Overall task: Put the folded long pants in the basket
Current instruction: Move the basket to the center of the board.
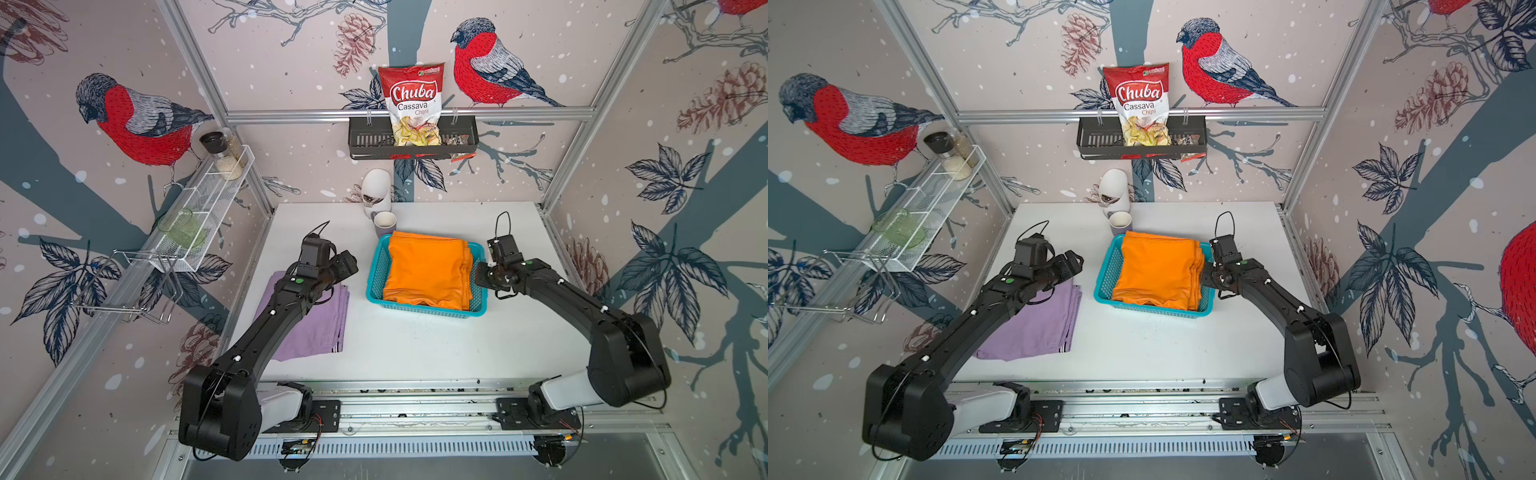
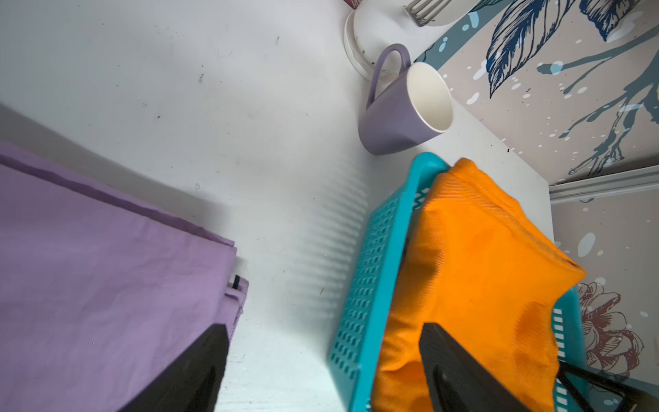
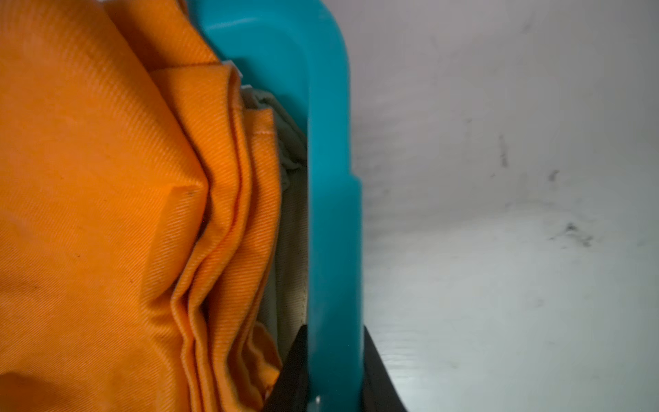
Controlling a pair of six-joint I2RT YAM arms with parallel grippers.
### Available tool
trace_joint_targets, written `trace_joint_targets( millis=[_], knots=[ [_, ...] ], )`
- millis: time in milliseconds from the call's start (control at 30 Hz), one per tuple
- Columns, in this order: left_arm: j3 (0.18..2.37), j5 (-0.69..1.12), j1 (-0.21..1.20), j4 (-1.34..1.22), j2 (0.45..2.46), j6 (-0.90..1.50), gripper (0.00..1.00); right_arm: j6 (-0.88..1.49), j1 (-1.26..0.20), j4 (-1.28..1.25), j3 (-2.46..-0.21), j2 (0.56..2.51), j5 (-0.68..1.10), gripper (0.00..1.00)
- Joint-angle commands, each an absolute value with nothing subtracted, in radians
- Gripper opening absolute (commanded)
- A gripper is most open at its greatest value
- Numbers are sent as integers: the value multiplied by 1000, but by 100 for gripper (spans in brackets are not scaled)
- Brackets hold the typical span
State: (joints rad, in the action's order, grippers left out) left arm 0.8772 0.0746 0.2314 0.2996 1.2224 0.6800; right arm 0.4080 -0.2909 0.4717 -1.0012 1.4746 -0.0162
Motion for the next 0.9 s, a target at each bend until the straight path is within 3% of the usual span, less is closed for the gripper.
trace_joint_targets(
  millis=[0, 200, 300, 333, 400, 500, 633, 733, 800, 867],
  knots=[
    [854, 58, 221, 293, 1206, 672, 88, 236, -222, 504, -1045, 1492, -78, 15],
    [810, 53, 210, 298, 1184, 689, 89, 136, -134, 496, -1105, 1568, -115, 21],
    [789, 37, 201, 308, 1164, 698, 91, 137, -114, 496, -1154, 1604, -183, 29],
    [782, 25, 199, 315, 1156, 704, 95, 150, -114, 496, -1170, 1610, -228, 40],
    [765, 3, 187, 329, 1140, 717, 96, 224, -117, 492, -1207, 1603, -344, 99],
    [728, -3, 158, 335, 1119, 738, 96, 278, -111, 451, -1212, 1540, -336, 100],
    [660, 46, 88, 308, 1097, 770, 96, 314, -112, 431, -1234, 1470, -147, 100],
    [618, 37, 46, 303, 1084, 773, 95, 342, -190, 402, -1238, 1427, -55, 100],
    [593, 14, 28, 305, 1071, 774, 88, 363, -306, 377, -1238, 1408, -94, 100],
    [568, 17, 12, 305, 1060, 782, 71, 401, -417, 362, -1244, 1414, -126, 100]
  ],
)
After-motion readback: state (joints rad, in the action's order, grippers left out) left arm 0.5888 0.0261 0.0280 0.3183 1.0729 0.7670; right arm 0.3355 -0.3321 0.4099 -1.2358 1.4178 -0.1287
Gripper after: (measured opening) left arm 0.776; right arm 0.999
